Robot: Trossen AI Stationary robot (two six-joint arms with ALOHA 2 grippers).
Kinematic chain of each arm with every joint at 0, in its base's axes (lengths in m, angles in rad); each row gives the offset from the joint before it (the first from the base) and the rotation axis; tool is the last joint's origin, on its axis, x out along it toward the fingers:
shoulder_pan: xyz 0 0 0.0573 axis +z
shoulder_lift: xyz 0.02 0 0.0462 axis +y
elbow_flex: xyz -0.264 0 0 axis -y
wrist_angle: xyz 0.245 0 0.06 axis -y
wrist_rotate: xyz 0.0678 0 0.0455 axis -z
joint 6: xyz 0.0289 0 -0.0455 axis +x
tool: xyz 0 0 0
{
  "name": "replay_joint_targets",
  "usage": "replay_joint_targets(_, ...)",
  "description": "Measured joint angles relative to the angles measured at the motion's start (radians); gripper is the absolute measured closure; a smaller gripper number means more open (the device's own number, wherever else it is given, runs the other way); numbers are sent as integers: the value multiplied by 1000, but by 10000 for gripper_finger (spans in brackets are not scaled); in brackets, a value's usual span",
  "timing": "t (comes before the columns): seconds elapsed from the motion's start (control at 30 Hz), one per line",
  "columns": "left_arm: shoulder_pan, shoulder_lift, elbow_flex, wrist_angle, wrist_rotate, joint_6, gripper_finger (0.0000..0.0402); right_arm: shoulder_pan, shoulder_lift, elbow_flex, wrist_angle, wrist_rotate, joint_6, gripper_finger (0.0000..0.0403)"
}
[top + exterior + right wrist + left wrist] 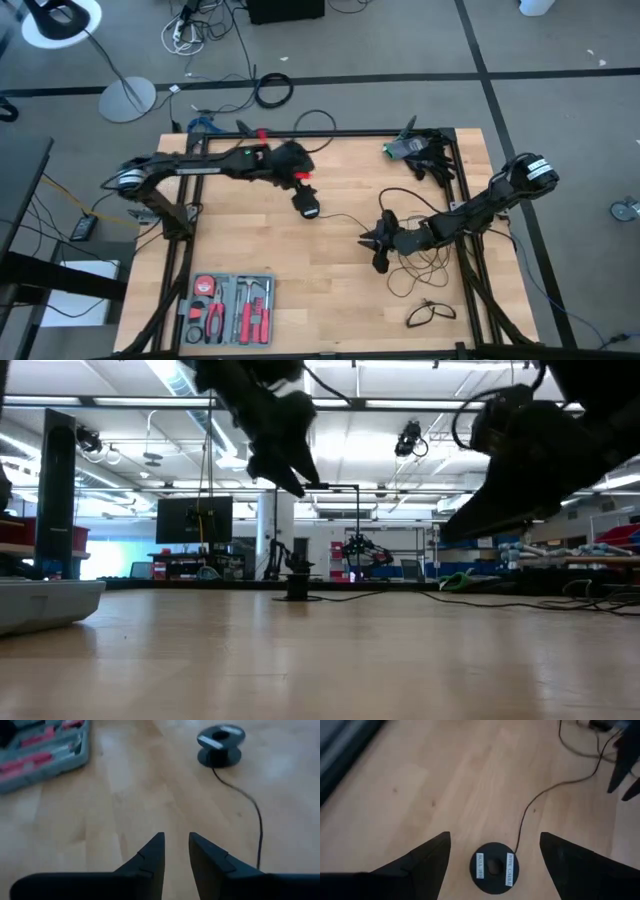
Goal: Coil cords
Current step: Return to Home Position
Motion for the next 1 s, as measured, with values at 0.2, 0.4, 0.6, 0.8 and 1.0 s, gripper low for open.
replay_joint_targets(0.2,-20,-249,-321,308,-17,-6,92,33,0,-74,41,-23,129,317)
replay_joint_targets(0.4,-37,-476,-607,559,-17,-28,92,30,0,-102,14,-22,59,315)
replay_joint_targets(0.6,-33,-577,-756,611,-54,-31,92,5,0,-102,15,-18,51,317)
replay_joint_targets(0.8,-33,-580,-817,663,42,-72,92,-15,-27,-102,19,-84,-13,314)
replay_joint_targets(1.0,-35,-646,-951,898,118,-85,92,-41,-176,-102,-126,-163,-43,316)
